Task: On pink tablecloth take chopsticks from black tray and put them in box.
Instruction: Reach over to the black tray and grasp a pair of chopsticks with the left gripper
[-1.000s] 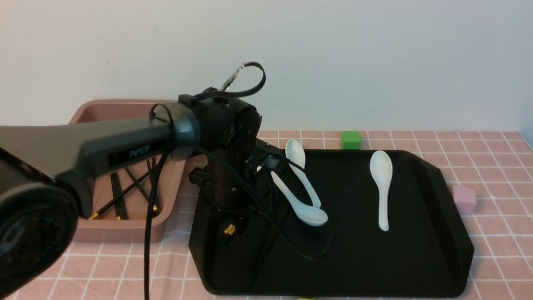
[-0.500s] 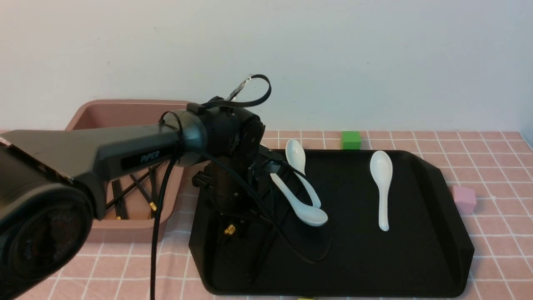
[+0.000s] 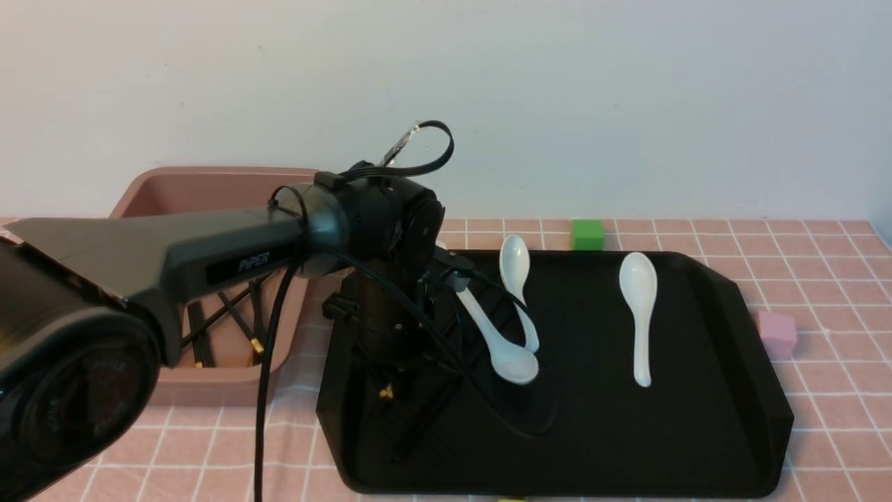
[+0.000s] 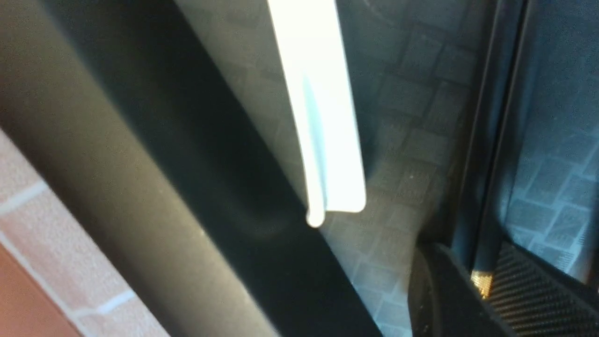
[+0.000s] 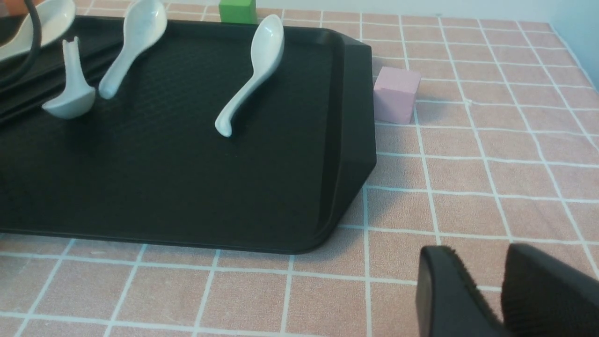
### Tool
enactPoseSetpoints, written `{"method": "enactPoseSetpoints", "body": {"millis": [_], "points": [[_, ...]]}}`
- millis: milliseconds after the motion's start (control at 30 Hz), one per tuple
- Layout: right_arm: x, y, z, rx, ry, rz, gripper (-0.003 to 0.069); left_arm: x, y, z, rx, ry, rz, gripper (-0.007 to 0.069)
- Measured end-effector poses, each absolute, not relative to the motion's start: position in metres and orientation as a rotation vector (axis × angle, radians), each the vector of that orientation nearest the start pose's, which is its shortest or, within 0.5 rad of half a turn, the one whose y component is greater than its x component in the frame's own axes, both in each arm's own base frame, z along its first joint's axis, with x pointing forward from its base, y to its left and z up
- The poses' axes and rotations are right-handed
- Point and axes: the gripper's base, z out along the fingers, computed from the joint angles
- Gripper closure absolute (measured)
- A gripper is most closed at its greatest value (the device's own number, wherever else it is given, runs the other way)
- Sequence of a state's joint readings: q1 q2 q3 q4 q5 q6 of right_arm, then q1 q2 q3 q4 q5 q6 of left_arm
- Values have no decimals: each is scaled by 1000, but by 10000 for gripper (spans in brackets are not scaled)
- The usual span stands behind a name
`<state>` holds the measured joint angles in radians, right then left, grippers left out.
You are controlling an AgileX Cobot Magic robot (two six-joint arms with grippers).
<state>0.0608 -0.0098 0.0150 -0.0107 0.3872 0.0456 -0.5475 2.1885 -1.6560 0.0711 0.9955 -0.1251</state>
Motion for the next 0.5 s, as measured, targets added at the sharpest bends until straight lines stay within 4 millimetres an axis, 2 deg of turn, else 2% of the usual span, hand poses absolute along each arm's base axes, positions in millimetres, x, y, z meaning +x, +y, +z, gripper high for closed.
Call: {"method": "enactPoseSetpoints", "body": {"millis": [200, 500], "points": [[52, 3, 174, -21, 1876, 63, 440, 373, -223, 165, 601, 2970, 15, 500], [52, 3, 174, -21, 1876, 63, 428, 355, -212, 221, 567, 2970, -4, 500]]}}
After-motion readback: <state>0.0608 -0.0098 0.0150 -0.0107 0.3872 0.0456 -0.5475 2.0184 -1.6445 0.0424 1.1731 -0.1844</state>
